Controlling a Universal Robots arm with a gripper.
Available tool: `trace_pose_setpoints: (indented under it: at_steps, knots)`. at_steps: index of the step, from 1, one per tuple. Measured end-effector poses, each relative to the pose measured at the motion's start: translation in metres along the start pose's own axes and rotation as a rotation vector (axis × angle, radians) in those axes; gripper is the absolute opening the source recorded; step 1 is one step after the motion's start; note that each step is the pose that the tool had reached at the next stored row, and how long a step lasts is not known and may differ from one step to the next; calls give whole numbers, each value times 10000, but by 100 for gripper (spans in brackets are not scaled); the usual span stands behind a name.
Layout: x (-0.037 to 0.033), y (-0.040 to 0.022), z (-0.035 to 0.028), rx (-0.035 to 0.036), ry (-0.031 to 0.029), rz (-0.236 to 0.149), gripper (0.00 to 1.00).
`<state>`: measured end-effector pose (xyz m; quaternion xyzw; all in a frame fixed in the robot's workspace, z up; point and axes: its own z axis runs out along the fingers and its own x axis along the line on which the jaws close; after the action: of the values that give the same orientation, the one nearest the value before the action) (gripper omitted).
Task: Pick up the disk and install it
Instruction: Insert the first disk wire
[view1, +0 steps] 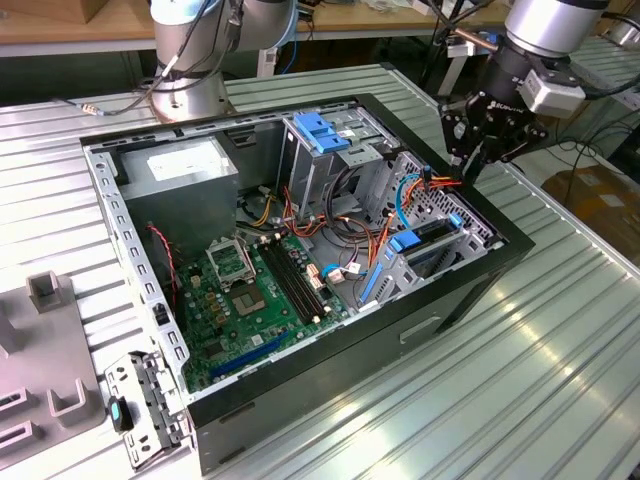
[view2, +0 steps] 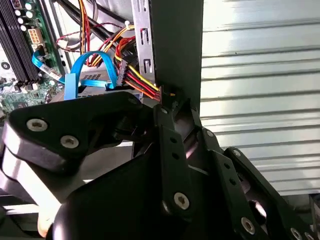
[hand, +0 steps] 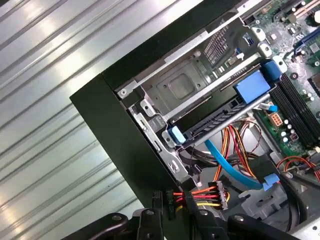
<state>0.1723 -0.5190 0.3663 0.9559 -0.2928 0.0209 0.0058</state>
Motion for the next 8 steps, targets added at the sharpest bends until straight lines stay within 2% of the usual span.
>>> trace_pose_setpoints:
  at_steps: [2,3,4,5,8]
  knots:
    - [0,0,9,7,3,-174,30]
    - [0,1,3,8,2,-173,17]
    - [2,1,-37,8,3,-168,17]
    - [3,1,-47,6,4,-167,17]
    - [3,1,-49,2,7,-167,17]
